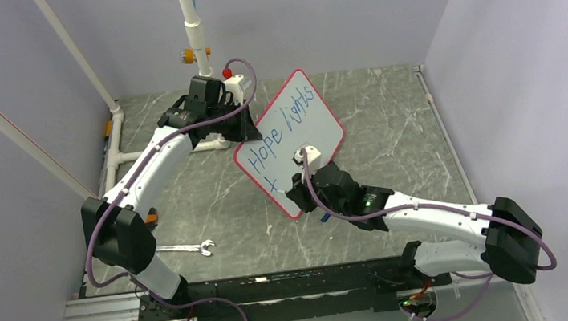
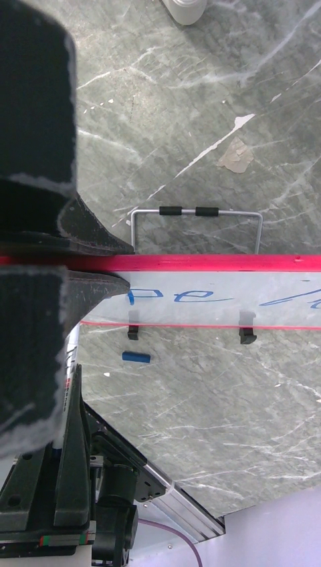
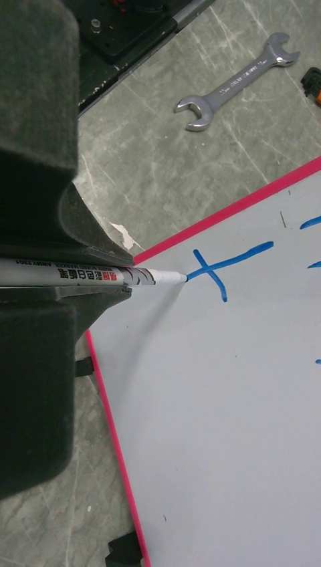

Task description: Write a sentence on the whiteboard

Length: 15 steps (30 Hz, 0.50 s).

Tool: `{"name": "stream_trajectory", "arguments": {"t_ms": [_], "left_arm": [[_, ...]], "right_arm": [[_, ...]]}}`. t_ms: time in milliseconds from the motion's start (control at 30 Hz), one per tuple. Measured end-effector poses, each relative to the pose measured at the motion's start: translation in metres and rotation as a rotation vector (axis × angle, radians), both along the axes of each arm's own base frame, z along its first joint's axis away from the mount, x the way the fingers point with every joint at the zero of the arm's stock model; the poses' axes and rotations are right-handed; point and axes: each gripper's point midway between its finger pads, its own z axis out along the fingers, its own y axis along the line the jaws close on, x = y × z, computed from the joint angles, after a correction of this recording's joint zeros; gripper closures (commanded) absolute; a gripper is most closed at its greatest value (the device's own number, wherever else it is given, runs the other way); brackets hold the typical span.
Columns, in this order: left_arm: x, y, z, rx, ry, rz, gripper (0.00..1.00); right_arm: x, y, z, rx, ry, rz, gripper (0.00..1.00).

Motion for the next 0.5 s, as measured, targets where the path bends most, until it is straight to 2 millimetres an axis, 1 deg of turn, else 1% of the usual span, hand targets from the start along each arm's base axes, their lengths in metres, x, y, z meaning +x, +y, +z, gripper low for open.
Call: {"name": "stream_trajectory", "arguments": {"t_ms": [167,333,500], "left_arm": [[0.0,0.0,0.0002,0.0,0.0,0.0,1.0],[0.0,0.0001,0.0001,0.0,-0.001,-0.001,1.0],[0.0003,0.0,0.0003,0.0,-0.003,-0.001,1.0]], "right_arm": [[0.0007,-0.0024,-0.0019,-0.006,0.002,-0.014,1.0],[0.0018,-0.0093,-0.0096,-0.054,0.013,-0.038,1.0],[0.0052,-0.0083,-0.0061,-0.097,0.012,-0.044,1.0]]}}
